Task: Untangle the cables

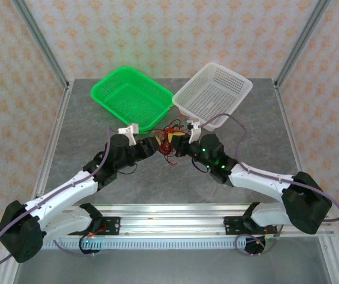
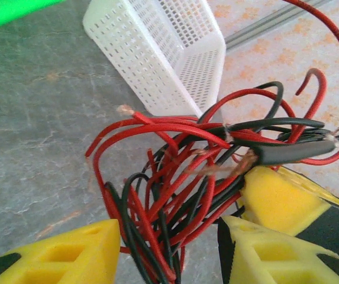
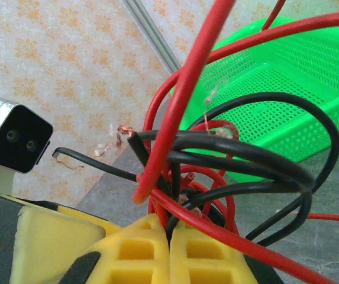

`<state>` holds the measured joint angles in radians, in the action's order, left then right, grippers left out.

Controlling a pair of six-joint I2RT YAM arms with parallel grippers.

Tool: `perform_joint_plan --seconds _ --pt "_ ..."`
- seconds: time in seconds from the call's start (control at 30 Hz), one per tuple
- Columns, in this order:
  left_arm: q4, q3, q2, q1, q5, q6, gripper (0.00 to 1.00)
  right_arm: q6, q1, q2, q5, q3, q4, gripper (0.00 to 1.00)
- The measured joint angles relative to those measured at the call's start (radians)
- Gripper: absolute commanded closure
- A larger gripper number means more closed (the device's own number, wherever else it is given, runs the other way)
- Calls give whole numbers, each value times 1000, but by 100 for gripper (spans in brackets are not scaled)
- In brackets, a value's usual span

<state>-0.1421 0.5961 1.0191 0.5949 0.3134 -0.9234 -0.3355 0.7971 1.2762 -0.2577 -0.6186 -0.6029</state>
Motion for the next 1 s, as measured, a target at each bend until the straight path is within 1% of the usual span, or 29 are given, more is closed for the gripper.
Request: perform_joint_plan --seconds 0.3,0.47,0.57,0.63,0.67,0.7,0.73,0.77,1.0 --pt "-28 -31 56 0 20 -4 55 0 0 0 -4 0 -13 100" --pt "-57 -34 79 0 20 -4 61 -4 0 0 -4 3 -24 100" --pt "-87 -34 102 0 20 -10 67 -11 -1 0 -4 12 -34 100" --pt "-117 -34 128 0 24 -18 72 -22 -2 0 -4 19 -41 100" --pt "-132 -35 141 0 27 -20 79 -28 -2 0 -3 24 -45 100" --pt "-149 -36 153 0 31 -25 89 -33 -2 0 -3 29 -49 100" --pt "-166 -39 162 0 36 -35 98 -39 -2 0 -3 33 -53 100" --pt "-186 -44 171 0 43 -41 100 -46 -2 -2 -3 40 -60 100" --pt "-289 -89 181 0 46 -75 100 -107 -2 -40 26 95 -79 100"
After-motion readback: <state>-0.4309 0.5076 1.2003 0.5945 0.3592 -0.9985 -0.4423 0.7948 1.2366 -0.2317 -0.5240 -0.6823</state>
